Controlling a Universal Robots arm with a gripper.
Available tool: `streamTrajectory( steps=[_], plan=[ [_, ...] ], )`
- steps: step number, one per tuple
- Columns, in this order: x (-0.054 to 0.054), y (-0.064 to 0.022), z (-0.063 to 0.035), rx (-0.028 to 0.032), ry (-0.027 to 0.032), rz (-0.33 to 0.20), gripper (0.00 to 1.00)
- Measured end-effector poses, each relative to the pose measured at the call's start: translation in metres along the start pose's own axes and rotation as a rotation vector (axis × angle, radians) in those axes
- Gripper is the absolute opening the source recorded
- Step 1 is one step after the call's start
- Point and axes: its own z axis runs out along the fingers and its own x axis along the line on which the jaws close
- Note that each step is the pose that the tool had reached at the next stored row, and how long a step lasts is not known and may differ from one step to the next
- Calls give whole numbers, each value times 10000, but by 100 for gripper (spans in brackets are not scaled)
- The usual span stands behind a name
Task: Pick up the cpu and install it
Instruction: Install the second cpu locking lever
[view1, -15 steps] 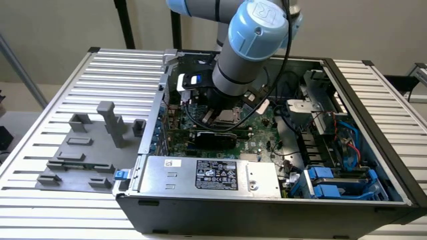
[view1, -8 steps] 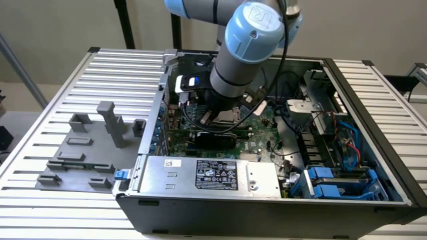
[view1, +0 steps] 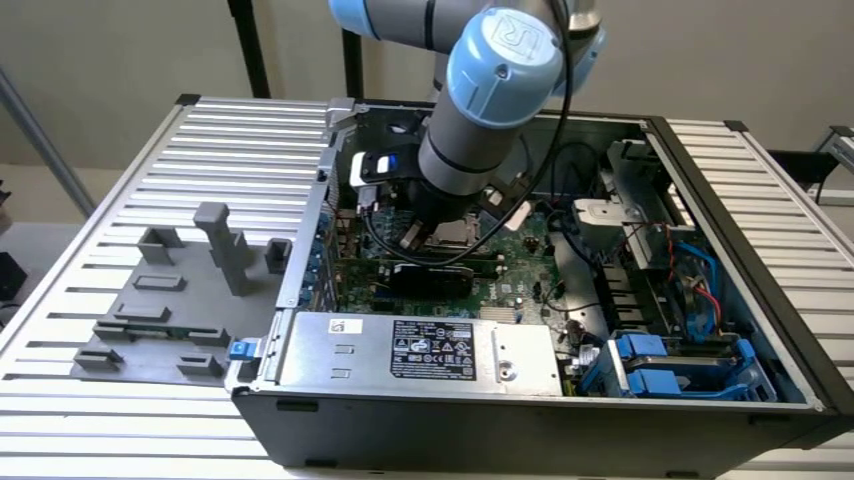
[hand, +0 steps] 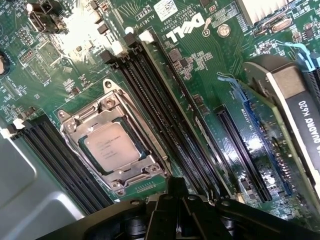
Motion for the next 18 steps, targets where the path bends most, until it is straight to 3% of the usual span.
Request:
streamTrajectory(
  steps=[6,18],
  plan=[
    [-9,3,42,-52,29,-20,11],
    [17,-39,105,-63,37,-24,11]
  ],
)
